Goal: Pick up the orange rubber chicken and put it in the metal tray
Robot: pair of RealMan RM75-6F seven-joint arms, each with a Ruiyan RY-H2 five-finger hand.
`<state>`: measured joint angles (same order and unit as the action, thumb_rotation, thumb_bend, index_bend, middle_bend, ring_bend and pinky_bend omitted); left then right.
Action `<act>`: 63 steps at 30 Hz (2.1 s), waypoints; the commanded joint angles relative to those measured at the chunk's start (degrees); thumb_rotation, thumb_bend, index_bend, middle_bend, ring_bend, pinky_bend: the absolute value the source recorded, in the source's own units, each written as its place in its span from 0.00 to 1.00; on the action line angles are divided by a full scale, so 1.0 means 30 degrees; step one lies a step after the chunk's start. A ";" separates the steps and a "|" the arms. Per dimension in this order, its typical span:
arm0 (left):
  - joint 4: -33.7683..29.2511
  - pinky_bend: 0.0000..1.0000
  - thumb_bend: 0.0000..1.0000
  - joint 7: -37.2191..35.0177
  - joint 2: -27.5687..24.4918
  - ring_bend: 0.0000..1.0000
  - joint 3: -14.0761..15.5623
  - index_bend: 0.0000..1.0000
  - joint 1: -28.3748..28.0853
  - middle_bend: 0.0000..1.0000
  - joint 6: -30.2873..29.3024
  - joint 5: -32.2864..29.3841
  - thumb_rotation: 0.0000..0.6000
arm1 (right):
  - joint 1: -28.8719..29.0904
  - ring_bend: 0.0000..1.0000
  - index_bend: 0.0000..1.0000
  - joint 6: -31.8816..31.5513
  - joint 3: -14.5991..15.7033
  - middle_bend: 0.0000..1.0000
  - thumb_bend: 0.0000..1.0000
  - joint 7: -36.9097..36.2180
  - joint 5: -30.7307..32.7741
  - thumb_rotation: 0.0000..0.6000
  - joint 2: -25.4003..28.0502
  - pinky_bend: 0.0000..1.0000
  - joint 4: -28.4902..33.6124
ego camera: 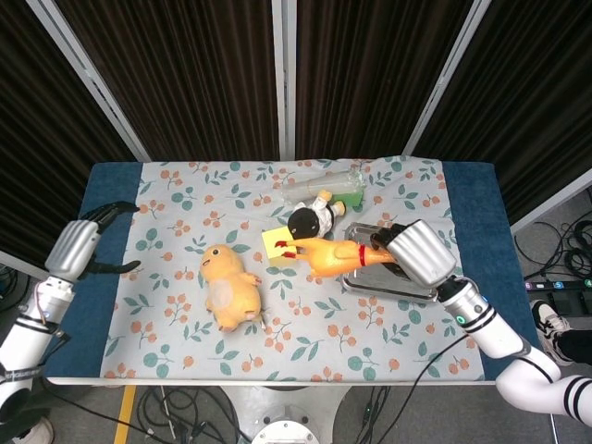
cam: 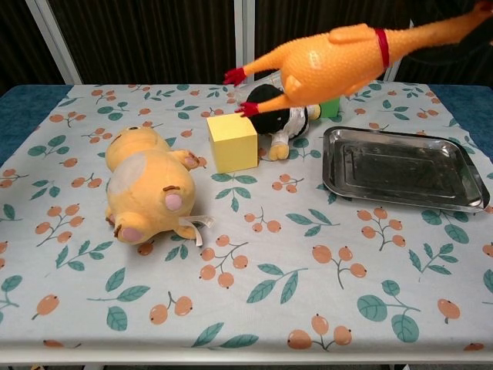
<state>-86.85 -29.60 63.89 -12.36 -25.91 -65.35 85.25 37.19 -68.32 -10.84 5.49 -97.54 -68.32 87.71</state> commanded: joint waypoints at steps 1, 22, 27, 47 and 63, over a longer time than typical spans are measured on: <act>0.0176 0.26 0.07 -0.4500 -0.0332 0.23 -0.0569 0.24 -0.2700 0.26 0.3300 0.0391 1.00 | 0.0767 0.68 0.89 0.0386 -0.0572 0.74 0.33 0.0009 -0.0130 1.00 0.0474 0.93 0.0669; 0.0351 0.26 0.07 -1.7189 -0.0300 0.21 0.0611 0.21 -0.8464 0.23 0.8190 0.2569 1.00 | 0.5398 0.68 0.90 0.4539 -0.2523 0.75 0.33 0.0816 0.1453 1.00 0.1194 0.93 0.1519; 0.0009 0.26 0.07 -1.8193 -0.0361 0.21 0.1179 0.21 -0.8837 0.23 0.7852 0.2884 1.00 | 0.6015 0.68 0.90 0.5012 -0.2677 0.75 0.33 0.1419 0.1906 1.00 0.1149 0.93 0.1549; 0.0007 0.26 0.07 -2.0106 -0.0123 0.21 0.2081 0.22 -1.0923 0.24 0.9699 0.1469 1.00 | 0.7156 0.68 0.90 0.4984 -0.2494 0.75 0.33 0.3144 0.2902 1.00 0.0075 0.93 0.1198; 0.0462 0.46 0.41 -1.8663 0.0779 0.54 0.1589 0.56 -1.0755 0.60 1.0396 -0.1032 1.00 | 0.7481 0.68 0.90 0.4898 -0.2097 0.75 0.33 0.3700 0.3328 1.00 -0.0365 0.93 0.1168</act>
<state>-85.74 -86.14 65.79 -7.22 -58.49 -34.03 82.76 59.61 -53.63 -17.14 16.57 -87.54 -69.42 91.23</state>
